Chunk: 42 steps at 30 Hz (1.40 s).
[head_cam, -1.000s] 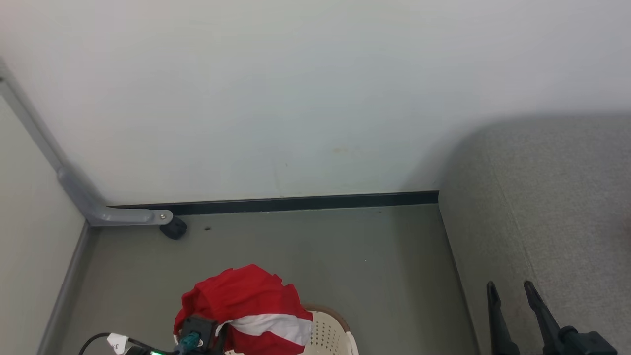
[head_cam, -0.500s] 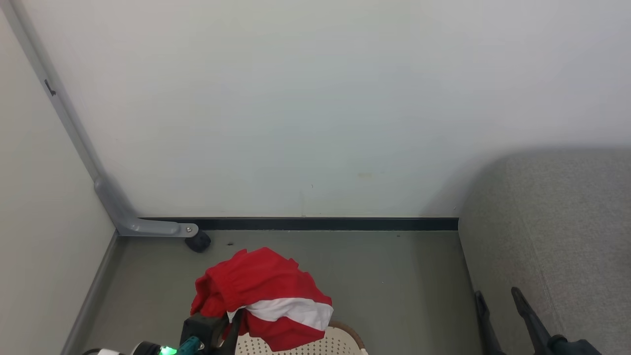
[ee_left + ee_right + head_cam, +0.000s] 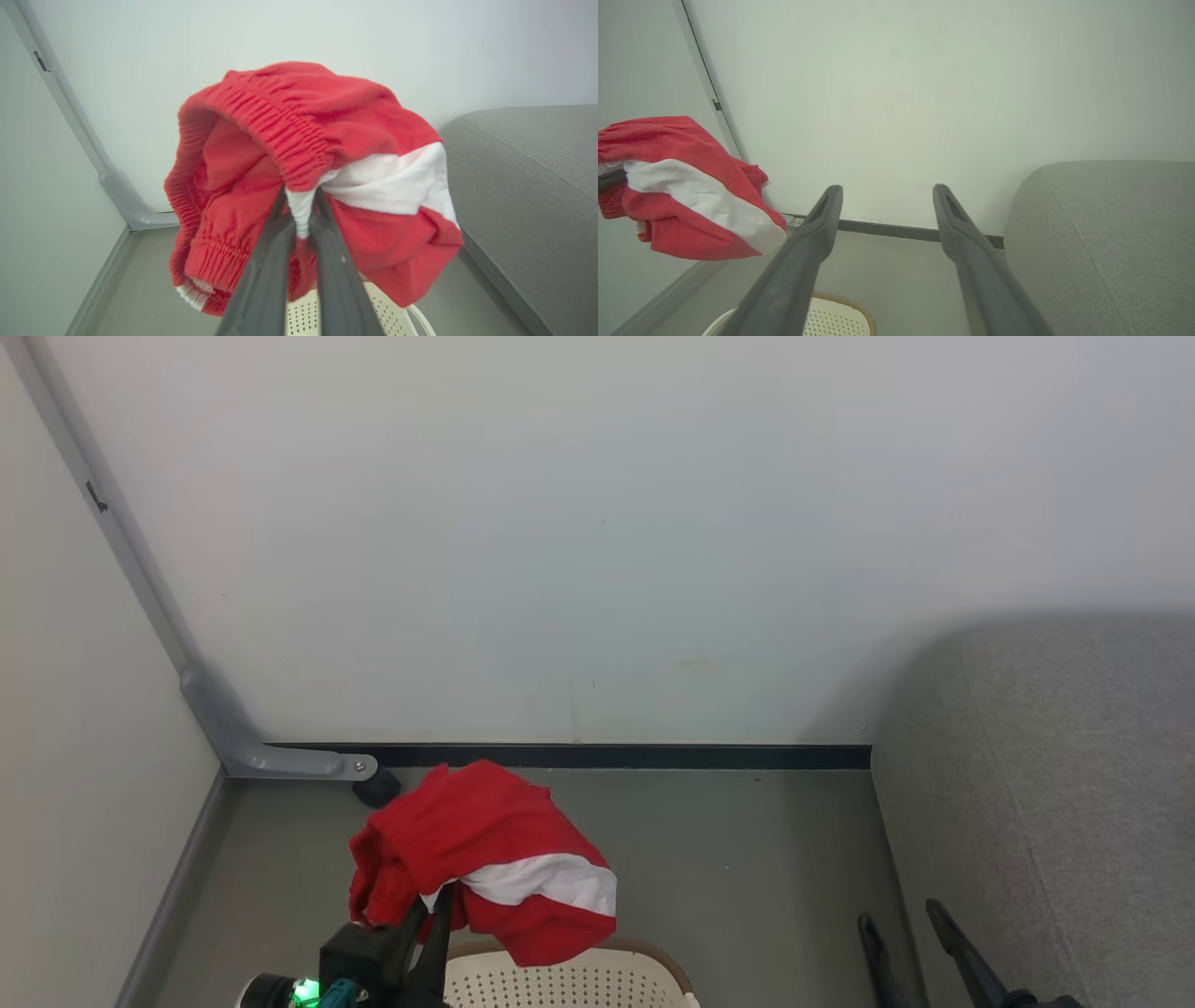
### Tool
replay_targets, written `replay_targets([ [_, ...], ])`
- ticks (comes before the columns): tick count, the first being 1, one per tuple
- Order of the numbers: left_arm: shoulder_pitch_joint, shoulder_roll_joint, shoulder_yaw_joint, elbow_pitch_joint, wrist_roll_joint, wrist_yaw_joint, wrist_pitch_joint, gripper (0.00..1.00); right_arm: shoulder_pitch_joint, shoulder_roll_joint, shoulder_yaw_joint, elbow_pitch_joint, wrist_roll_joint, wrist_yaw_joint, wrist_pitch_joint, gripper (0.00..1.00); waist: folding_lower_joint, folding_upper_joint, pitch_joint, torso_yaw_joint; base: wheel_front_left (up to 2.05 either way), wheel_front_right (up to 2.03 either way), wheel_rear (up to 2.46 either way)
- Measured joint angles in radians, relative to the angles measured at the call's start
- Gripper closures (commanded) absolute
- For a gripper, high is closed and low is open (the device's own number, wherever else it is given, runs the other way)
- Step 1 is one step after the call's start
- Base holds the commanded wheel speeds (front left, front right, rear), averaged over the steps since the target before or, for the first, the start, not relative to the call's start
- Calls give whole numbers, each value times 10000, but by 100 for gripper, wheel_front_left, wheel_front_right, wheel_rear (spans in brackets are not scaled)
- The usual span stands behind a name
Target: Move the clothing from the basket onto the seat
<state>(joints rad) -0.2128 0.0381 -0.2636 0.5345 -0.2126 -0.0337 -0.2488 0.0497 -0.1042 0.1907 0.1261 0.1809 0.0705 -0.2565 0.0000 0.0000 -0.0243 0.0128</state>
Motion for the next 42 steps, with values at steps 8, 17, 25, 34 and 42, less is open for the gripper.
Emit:
replay_targets([
  [8, 156, 10, -109, -1051, -242, 161, -2, 100, -24, -182, 548, -69, -251, 257, 2, 0, 0, 0, 57, 103, 0, 0, 0],
  [17, 326, 31, -734, -1804, -125, -245, -4, 100, -479, -479, 1705, -125, -836, 441, 0, 0, 0, 0, 150, 197, 0, 0, 0],
  [25, 363, 67, -1348, -2148, 313, -562, -4, 100, -1260, -646, 2817, 46, -1371, 508, 6, 0, 0, 0, 227, 233, 0, 0, 0],
  [34, 349, 268, -2048, -2472, 596, -821, -6, 100, -2124, -621, 3707, 571, -1607, 531, 86, 0, 0, 0, 255, 287, 0, 0, 0],
  [42, 316, 433, -2771, -2815, 917, -899, -6, 100, -2706, -481, 4010, 1407, -1716, 531, 188, 0, 0, 0, 252, 380, 0, 0, 0],
])
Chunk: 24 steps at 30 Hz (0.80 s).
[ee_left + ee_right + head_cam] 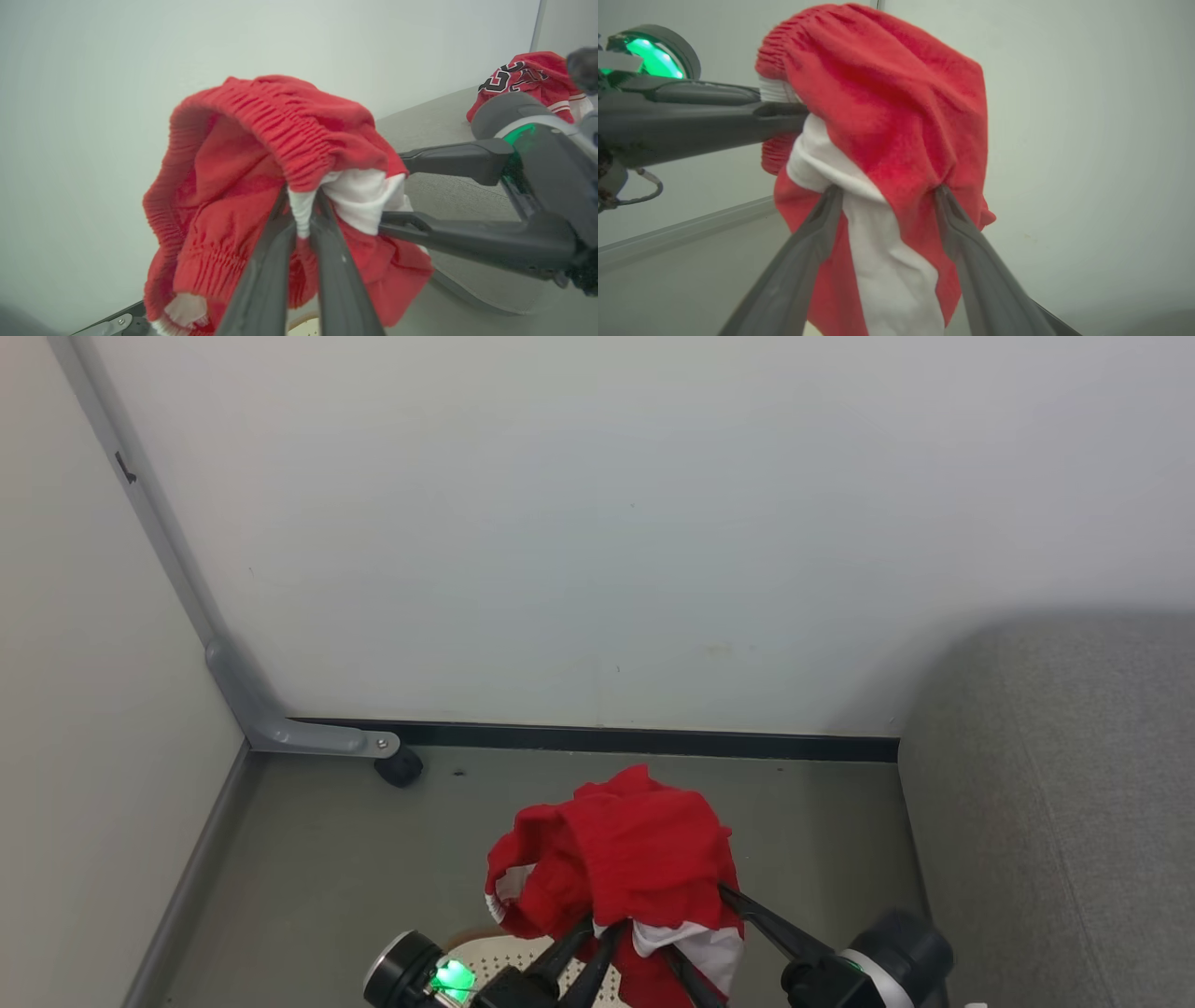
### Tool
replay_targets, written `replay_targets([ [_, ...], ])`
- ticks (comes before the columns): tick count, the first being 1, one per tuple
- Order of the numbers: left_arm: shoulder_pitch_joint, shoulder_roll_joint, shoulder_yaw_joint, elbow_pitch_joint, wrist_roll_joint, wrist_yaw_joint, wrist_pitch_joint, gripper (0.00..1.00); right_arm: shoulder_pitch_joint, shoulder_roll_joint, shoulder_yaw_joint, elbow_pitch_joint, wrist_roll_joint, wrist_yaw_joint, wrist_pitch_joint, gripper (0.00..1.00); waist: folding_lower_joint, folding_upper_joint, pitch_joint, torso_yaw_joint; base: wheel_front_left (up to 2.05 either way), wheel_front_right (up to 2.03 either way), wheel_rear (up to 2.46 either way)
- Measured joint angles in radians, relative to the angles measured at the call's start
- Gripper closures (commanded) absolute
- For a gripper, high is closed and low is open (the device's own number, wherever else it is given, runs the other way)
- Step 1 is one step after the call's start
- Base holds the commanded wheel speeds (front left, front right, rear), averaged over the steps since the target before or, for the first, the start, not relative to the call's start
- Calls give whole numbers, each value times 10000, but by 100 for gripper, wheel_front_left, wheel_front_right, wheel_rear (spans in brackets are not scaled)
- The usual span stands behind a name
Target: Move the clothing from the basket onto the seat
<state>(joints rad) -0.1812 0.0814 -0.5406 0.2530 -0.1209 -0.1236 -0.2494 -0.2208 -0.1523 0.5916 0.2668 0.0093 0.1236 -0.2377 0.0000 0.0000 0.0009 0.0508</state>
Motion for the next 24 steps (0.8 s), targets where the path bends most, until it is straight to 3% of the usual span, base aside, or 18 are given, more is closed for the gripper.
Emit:
replay_targets([
  [8, -58, 102, -604, -123, 6, -10, 0, 100, -539, 188, 326, 709, -132, 0, 73, 0, 0, 0, 36, 128, 0, 0, 0],
  [17, -335, 382, -1331, -299, -104, -13, 0, 100, -1035, 209, 1580, 1430, -387, 0, 59, 0, 0, 0, 83, 266, 0, 0, 0],
  [24, -460, 458, -1904, -391, -506, -13, 0, 100, -1332, 462, 1674, 1918, -437, 0, -21, 0, 0, 0, 104, 343, 0, 0, 0],
])
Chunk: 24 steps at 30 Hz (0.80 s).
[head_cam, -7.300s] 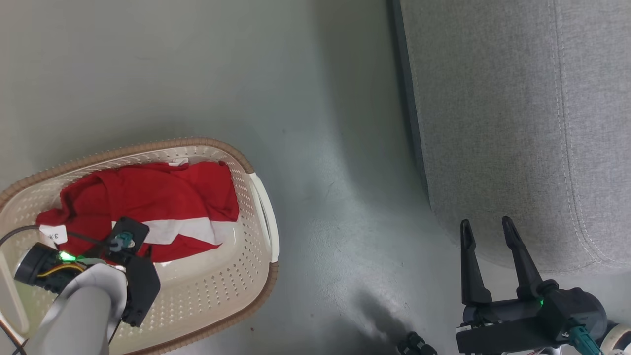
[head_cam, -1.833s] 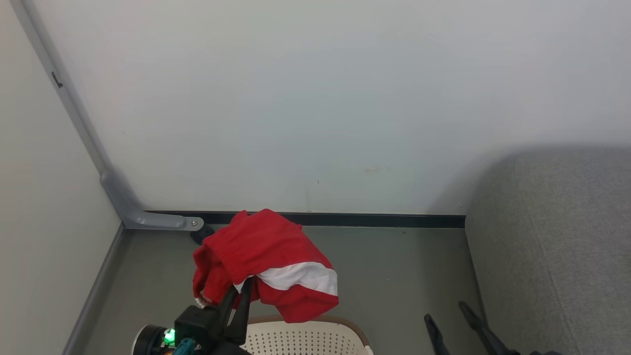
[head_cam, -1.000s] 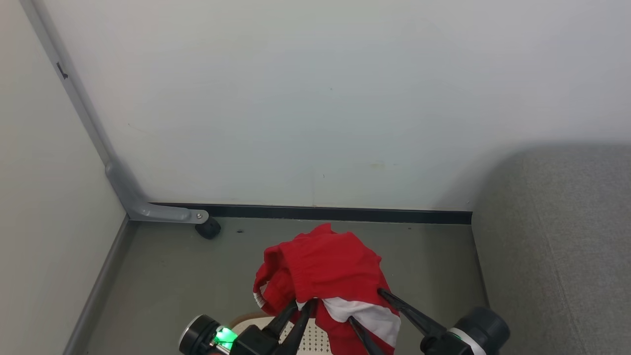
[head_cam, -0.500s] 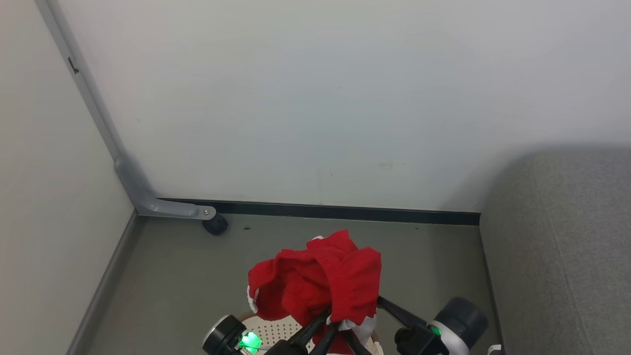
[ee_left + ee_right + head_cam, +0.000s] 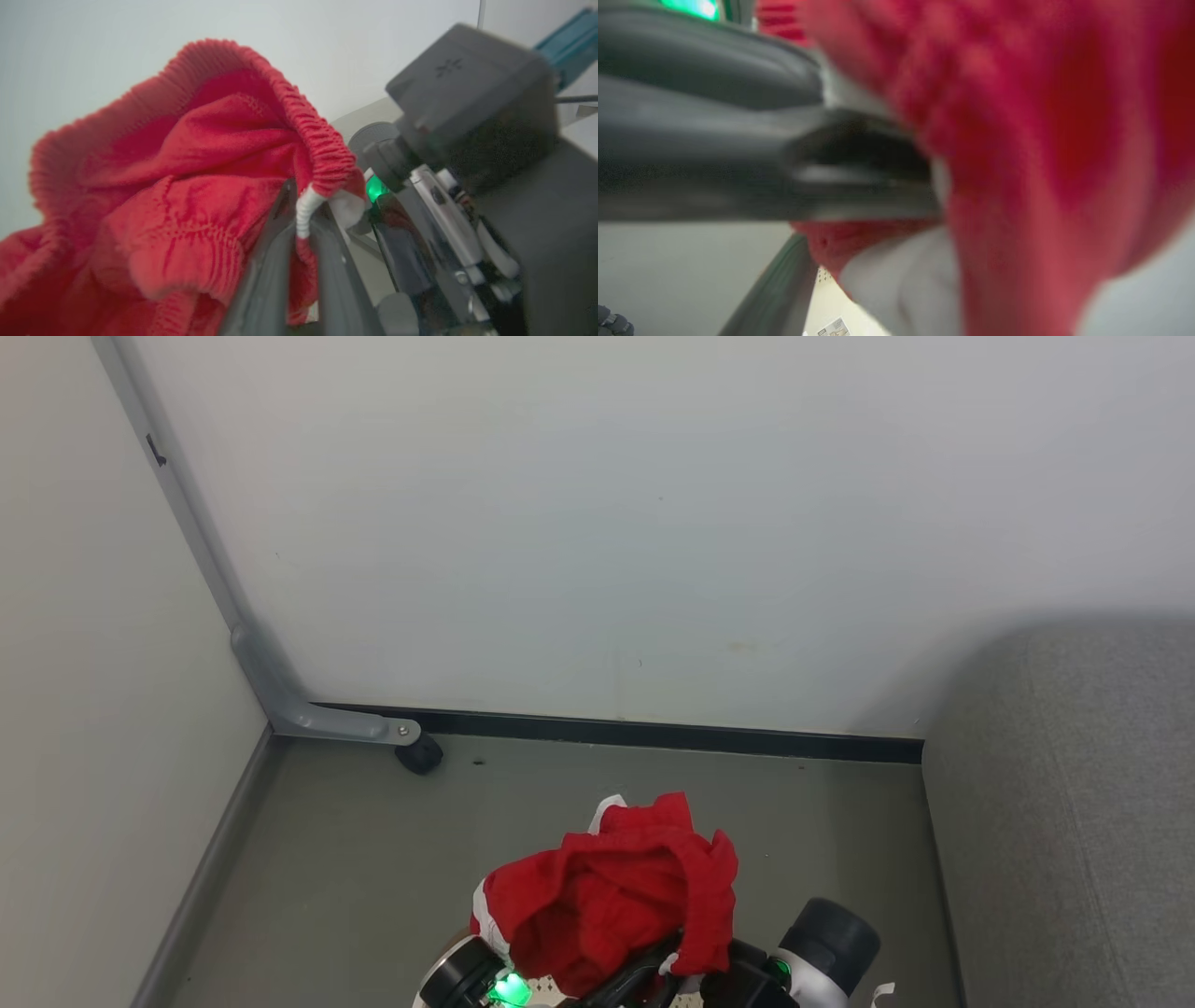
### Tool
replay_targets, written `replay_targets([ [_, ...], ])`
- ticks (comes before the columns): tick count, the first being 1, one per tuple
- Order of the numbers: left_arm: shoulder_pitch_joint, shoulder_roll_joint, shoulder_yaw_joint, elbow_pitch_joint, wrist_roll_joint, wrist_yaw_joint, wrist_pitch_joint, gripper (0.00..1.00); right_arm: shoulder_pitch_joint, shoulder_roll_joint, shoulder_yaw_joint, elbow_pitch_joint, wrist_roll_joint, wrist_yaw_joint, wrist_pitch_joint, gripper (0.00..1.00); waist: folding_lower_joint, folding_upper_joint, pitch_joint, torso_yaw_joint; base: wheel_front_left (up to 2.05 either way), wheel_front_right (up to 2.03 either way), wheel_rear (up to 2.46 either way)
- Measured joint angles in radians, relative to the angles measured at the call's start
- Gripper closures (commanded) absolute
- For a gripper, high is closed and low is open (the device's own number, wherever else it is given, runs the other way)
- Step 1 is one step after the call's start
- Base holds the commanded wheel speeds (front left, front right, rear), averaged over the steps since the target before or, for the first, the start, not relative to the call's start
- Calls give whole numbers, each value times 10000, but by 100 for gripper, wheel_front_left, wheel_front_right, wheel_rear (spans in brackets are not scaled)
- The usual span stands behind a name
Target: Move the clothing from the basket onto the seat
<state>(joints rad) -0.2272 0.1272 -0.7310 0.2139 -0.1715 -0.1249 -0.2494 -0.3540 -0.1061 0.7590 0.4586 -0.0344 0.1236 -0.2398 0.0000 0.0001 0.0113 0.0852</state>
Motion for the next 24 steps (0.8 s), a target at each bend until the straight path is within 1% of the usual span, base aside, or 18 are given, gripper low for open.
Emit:
replay_targets([
  [6, -78, 69, -188, -35, -215, 0, 0, 100, -71, 113, -355, 282, 278, -15, -42, 0, 0, 0, 24, 65, 0, 0, 0],
  [7, -79, 86, -211, -35, -228, 0, 0, 100, -71, 121, -420, 326, 343, -19, -52, 21, 0, -1, 29, 75, 0, 0, 0],
  [8, -79, 111, -224, -35, -253, -2, 0, 100, -71, 127, -477, 343, 387, -40, -63, 100, 0, 0, 33, 84, 0, 0, 0],
  [13, -94, 196, -217, -31, -301, -63, -2, 100, -70, 196, -715, 343, 635, -107, -82, 100, 0, 0, 38, 116, 0, 0, 0],
  [15, -98, 194, -196, -25, -378, -67, -2, 100, -65, 226, -815, 351, 754, -194, -82, 100, 0, -1, 36, 122, 0, 0, 0],
  [24, -96, 150, 290, 81, -727, -69, -2, 100, -21, 242, -1185, 253, 1235, -228, -84, 100, 0, 0, 26, 105, 0, 0, 0],
])
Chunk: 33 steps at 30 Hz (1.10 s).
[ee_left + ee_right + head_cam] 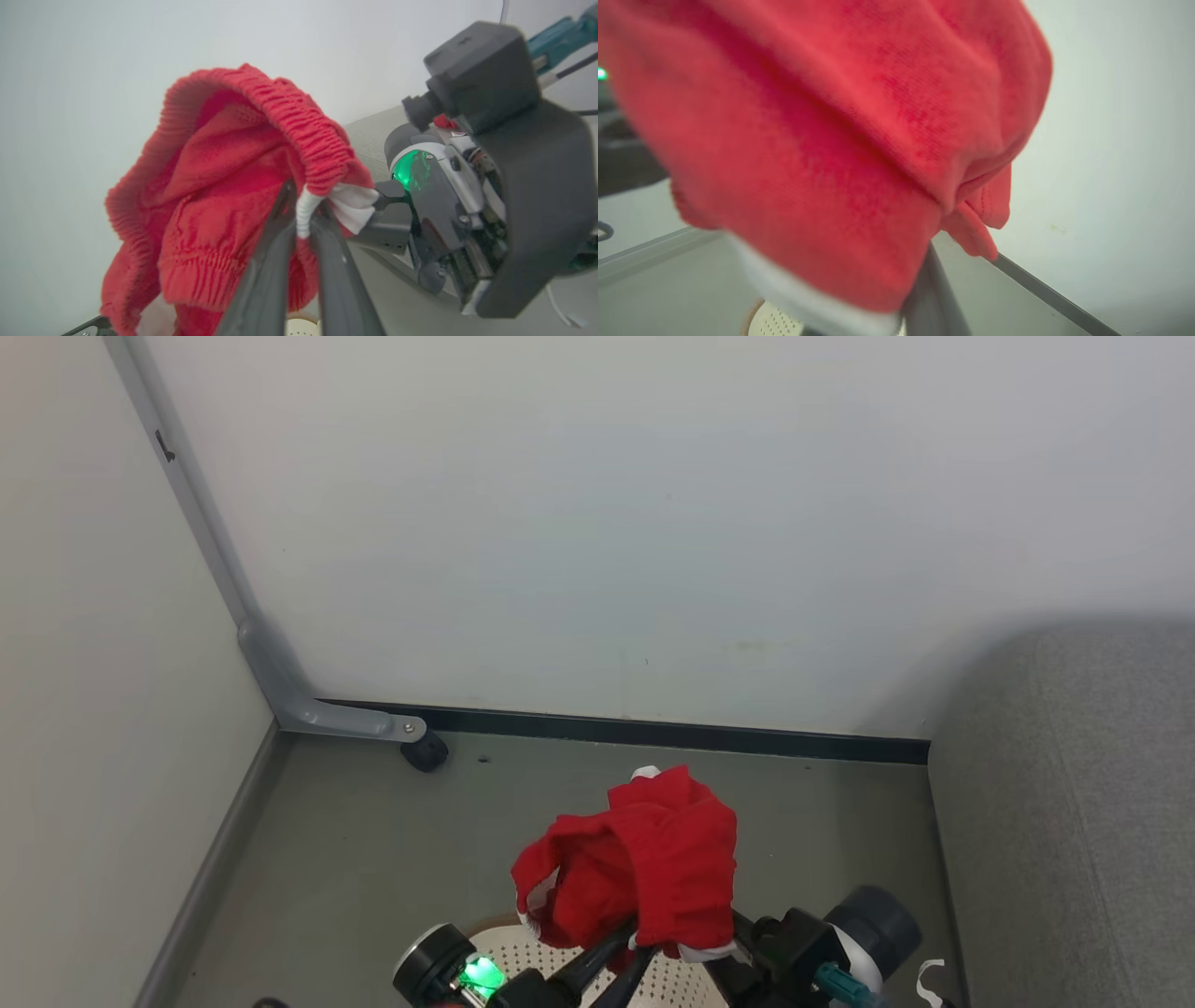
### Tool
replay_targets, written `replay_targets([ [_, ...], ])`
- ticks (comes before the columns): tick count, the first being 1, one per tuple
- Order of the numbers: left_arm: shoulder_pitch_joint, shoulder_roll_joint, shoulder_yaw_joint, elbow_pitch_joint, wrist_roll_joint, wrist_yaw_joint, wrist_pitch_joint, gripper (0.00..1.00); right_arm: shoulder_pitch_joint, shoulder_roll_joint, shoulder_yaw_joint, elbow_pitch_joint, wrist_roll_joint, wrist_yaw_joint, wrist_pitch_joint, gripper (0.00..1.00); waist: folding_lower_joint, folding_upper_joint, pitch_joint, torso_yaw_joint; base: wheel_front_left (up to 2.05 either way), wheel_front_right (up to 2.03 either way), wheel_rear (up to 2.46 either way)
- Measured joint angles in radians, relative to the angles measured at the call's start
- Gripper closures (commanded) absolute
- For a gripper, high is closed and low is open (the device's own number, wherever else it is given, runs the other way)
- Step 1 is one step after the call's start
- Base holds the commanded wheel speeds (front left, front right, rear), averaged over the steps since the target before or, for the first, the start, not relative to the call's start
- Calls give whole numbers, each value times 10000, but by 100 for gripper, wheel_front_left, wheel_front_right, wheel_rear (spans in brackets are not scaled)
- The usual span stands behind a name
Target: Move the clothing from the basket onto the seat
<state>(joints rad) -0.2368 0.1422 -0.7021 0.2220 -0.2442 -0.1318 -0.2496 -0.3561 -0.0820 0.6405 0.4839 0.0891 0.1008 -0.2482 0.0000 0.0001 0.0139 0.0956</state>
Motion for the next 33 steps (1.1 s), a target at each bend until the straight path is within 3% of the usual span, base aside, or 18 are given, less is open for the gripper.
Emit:
replay_targets([
  [2, 1, -52, 180, 13, -23, 12, 0, 0, 16, 2, -67, -63, 2, 0, 0, 100, 0, 0, -1, -13, 0, 0, 0],
  [22, 166, -167, 986, 637, -153, 284, 0, 0, 36, -374, -780, -619, 61, -234, -8, 100, 0, 0, -37, -193, 0, 0, 0],
  [33, 213, 10, 2163, 1521, -476, 1112, 0, 0, 418, -721, -1402, -1083, 322, -583, -10, 100, 0, 0, -97, -270, 0, 0, 0],
])
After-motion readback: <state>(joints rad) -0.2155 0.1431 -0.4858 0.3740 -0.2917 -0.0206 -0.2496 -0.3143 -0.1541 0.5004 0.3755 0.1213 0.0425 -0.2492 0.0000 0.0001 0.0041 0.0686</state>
